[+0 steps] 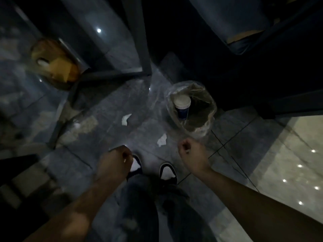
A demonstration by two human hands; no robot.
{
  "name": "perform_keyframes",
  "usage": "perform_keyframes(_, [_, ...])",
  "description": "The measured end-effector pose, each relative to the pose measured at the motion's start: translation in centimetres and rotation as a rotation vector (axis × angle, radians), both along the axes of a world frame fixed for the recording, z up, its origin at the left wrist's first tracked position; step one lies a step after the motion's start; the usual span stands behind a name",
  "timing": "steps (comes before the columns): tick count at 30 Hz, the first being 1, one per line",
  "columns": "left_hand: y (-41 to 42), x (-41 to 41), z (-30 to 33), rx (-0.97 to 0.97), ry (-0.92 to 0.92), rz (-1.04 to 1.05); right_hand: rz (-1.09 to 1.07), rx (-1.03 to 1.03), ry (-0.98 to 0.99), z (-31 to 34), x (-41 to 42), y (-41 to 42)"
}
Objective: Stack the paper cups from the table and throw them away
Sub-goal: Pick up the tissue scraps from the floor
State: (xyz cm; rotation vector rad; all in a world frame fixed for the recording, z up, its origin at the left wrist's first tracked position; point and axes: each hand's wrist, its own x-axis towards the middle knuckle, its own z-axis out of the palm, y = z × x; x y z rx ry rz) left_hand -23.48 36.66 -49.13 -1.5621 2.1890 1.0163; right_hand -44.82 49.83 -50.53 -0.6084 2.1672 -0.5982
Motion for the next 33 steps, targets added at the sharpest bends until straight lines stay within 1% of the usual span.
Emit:
perform_keyframes(2, [2.1, 2.6, -0.8, 0.029, -0.018, 0.063, 0.059, 0.042, 0.002, -1.2, 0.9, 1.3])
perform_keyframes(4, [4.0, 5.2, -1.9, 0.027, -0.013, 0.075, 0.118, 0.066, 0.030, -2.7, 1.7, 2.3])
perform_keyframes(6, [5.2, 7.7, -3.2, 0.037, -0.058, 0.076, 0.203, 0.085, 0.085, -4.4, 2.6, 3.0])
perform_keyframes(8, [5.9, 10.3, -5.4, 0.050, -0.092, 0.080, 0.285, 0.114, 0.147, -6.9, 3.3, 3.4])
perform_keyframes(11, [6.5, 13.5, -9.9, 0.055, -0.097, 0.105, 0.375, 0.154, 0.140, -11.9, 4.0, 3.2])
perform_keyframes(13, [6.7, 15.0, -13.1, 0.053, -0.096, 0.103, 0.417, 0.102, 0.155, -15.3, 4.3, 2.6])
perform_keyframes(16, [6.7, 17.0, -18.6, 0.003, -0.047, 0.065, 0.503, 0.045, 0.222, -20.1, 4.7, 1.4])
perform_keyframes(18, [6.4, 17.6, -21.9, -0.014, -0.039, 0.117, 0.561, 0.021, 0.268, -23.6, 4.9, 0.7])
perform_keyframes(20, [6.3, 17.5, -24.9, -0.050, -0.020, 0.154, 0.553, -0.023, 0.287, -26.8, 5.1, 0.5])
perform_keyframes(22, [6.3, 17.4, -27.8, -0.095, 0.037, 0.171, 0.569, -0.079, 0.323, -29.9, 5.0, 0.8])
perform_keyframes(25, [6.1, 17.7, -31.6, -0.124, 0.073, 0.140, 0.642, -0.072, 0.388, -34.0, 4.5, 1.4])
perform_keyframes(27, [5.5, 17.7, -33.6, -0.131, 0.075, 0.088, 0.663, -0.080, 0.399, -36.0, 3.9, 1.4])
perform_keyframes(31, [3.3, 17.1, -35.8, -0.121, 0.193, -0.032, 0.799, -0.204, 0.479, -38.5, 2.8, 1.1])
perform_keyframes(33, [1.9, 17.1, -36.4, -0.067, 0.200, -0.047, 0.840, -0.222, 0.439, -38.6, 2.0, 0.8])
